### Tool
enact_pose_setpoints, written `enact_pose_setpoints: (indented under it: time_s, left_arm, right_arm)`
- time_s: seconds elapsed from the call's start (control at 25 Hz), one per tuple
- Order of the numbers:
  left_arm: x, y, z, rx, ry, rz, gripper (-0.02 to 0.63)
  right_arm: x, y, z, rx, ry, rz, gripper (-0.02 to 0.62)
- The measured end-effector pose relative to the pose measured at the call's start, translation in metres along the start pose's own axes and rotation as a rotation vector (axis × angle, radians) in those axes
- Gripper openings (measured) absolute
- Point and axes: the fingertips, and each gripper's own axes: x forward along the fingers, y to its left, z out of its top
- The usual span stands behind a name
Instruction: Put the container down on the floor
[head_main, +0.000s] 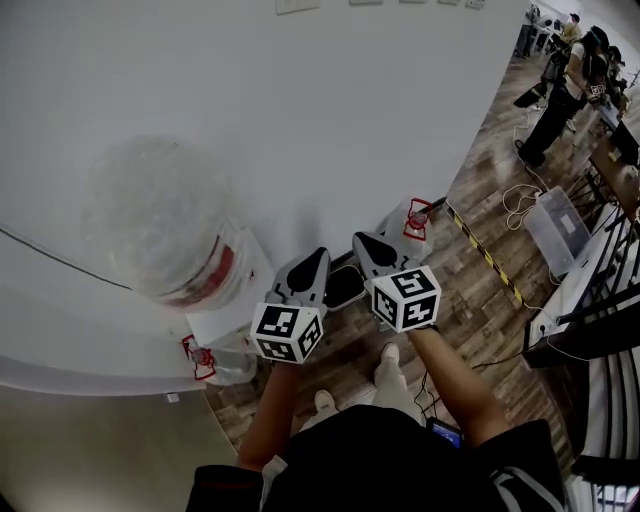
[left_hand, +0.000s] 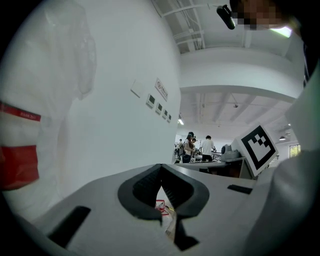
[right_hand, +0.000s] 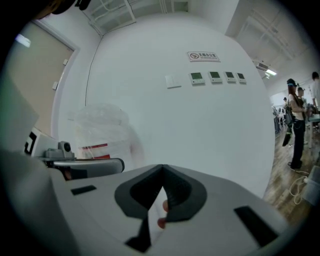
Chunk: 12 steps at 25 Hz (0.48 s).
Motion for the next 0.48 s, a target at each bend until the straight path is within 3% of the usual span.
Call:
enact_pose_setpoints:
  time_s: [0.48]
  left_arm:
    - [-0.074, 0.008, 0.02, 0.024, -0.018, -0.069, 0.015]
  right_arm:
    - [-0.02, 0.079, 0.002, -0.021, -0.029, -0.033, 0.029]
